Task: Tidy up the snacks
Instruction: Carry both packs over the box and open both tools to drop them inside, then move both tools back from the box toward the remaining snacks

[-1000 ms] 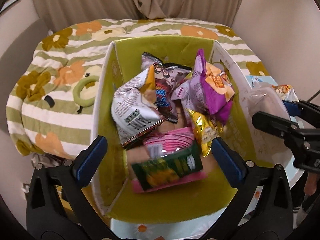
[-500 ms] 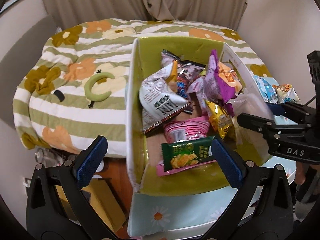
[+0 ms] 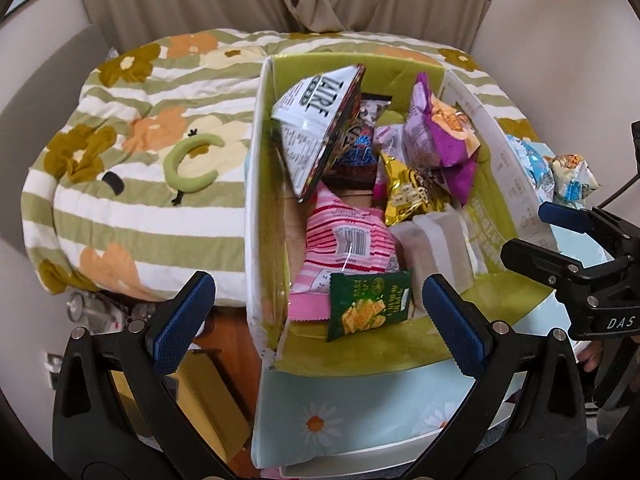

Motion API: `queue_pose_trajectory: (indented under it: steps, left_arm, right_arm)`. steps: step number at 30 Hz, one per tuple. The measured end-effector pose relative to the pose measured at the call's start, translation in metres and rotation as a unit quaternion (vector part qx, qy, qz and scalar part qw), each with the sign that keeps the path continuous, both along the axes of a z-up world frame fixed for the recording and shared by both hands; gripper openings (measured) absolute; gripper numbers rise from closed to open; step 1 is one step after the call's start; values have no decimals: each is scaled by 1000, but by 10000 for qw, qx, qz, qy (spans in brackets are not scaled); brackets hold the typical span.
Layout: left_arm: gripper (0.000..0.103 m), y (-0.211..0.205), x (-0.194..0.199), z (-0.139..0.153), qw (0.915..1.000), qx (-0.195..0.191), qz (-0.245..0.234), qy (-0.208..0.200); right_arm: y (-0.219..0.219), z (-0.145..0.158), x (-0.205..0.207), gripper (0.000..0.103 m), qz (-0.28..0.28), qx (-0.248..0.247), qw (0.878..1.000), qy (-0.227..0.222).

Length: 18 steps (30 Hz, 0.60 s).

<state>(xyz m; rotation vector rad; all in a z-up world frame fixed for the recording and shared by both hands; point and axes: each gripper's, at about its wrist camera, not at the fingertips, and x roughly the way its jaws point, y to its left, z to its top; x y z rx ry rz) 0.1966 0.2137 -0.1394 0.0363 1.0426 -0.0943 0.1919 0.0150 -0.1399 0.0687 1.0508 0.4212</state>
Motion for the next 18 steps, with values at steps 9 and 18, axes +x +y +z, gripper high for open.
queue_pose_trajectory:
  steps: [9,18]
  left_arm:
    - [103,-16,0,36,9992,-105,-179,-332]
    - [103,-62,9,66,9961,-232,-562,-637]
  right_arm:
    - [-10,43,-14,98,-116,-115,9990,-408]
    - [-65,74,-27,98,-687,-190,9941,-819]
